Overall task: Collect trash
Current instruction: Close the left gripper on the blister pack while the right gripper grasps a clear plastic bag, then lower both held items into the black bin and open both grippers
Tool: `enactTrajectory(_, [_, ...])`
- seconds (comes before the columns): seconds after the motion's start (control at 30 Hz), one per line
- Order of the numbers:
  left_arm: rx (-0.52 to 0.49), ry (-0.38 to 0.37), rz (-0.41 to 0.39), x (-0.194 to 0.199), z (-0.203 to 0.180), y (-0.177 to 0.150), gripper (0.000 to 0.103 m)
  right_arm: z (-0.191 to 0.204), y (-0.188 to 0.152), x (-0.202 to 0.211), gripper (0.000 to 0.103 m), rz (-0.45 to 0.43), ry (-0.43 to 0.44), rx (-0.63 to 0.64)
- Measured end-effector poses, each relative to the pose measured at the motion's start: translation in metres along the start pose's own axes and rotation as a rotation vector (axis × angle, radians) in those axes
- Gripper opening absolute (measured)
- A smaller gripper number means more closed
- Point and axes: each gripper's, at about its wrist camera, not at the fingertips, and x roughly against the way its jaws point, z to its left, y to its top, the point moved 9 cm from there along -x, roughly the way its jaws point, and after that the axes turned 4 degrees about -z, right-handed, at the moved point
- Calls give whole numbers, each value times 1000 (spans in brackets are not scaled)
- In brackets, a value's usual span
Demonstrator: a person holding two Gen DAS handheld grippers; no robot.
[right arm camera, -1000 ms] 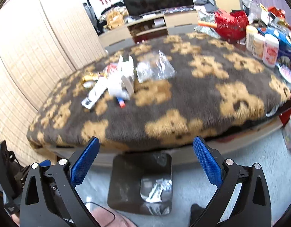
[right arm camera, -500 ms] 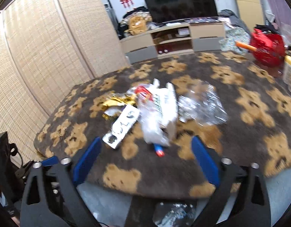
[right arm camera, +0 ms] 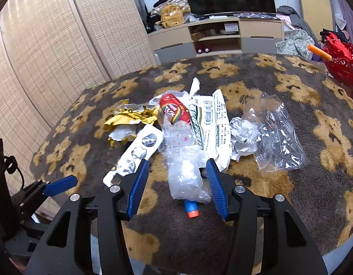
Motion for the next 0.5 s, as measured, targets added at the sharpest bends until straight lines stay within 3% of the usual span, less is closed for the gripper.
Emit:
enactTrajectory(0.13, [2,-18,23,-16,-3,-2,67,-6,-1,-5,47,5,-1,0])
enactTrajectory(0.37, [-2,-38,42,-41,-7,-2,52,-18,-3,-9,25,3,-2,-16])
enactTrajectory(0.5, [2,-52,30,-47,-9,2,26,-21,-2,-5,19,-8,3,-15])
